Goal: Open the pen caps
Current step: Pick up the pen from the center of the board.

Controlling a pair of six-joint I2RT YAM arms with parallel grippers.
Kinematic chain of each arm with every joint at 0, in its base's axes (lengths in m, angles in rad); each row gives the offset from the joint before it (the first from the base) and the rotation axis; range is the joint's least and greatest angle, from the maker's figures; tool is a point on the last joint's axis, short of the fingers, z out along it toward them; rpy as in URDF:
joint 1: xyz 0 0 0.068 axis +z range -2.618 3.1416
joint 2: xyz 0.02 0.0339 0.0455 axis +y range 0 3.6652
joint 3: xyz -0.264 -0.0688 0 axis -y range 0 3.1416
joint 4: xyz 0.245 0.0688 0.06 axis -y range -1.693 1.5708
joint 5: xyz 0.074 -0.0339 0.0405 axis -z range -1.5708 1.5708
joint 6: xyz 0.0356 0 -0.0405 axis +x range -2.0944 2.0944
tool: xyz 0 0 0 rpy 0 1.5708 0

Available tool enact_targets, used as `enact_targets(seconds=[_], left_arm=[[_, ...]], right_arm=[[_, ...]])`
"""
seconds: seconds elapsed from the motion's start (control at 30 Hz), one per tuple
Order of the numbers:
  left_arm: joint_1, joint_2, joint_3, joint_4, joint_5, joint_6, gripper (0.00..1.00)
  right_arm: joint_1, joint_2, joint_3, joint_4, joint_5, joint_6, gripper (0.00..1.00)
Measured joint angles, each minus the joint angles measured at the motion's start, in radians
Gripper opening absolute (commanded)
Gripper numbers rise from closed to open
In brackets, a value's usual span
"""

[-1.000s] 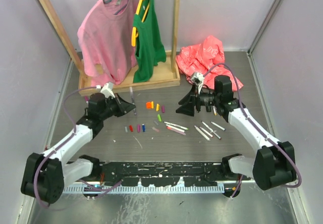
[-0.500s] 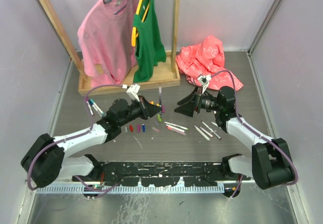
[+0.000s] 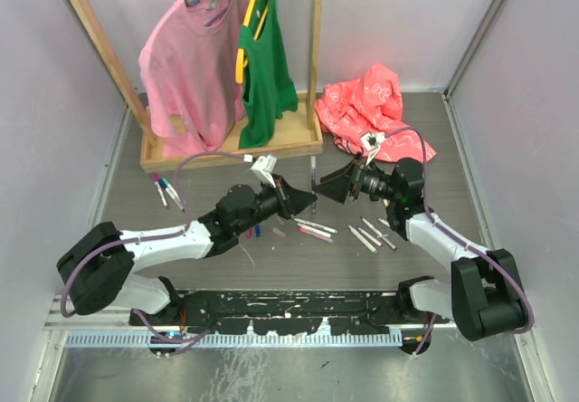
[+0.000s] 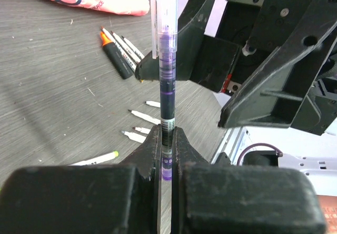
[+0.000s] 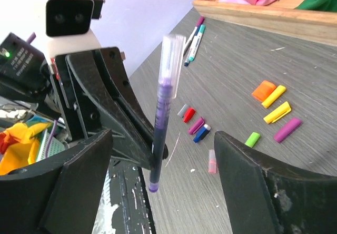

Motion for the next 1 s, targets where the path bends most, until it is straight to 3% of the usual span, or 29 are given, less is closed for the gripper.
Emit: enact_targets(seconds=[0.2,0.33,0.57,0.77,0.9,0.93,1.0], left_arm=[[-0.034,0.021,0.004,0.011,-0.033,0.000,0.00],[-0.058,0.035,0.030,0.019,-0.052,0.000,0.00],[-0.075,0.066,0.051,0.027,-0.078,0.000,0.00],[-0.085,0.079,0.064,0.024,-0.094,0.003,0.00],[-0.089,0.079,0.072,0.020,-0.101,0.011,0.00],[-0.090,0.079,0.072,0.016,-0.103,0.015,0.04],[-0.090,0.079,0.072,0.008,-0.105,0.021,0.20]], right_arm=[[-0.027,-0.026,-0.014,0.023,0.022,0.036,0.56],[-0.026,-0.023,-0.015,0.029,0.022,0.060,0.53],[-0.010,-0.021,-0.015,0.036,0.014,0.068,0.38],[0.001,-0.018,-0.015,0.029,0.011,0.051,0.36],[0.013,-0.017,-0.015,-0.006,0.011,0.020,0.17],[0.014,-0.017,-0.014,-0.013,0.010,0.010,0.10],[0.016,-0.017,-0.013,-0.025,0.008,0.001,0.02]])
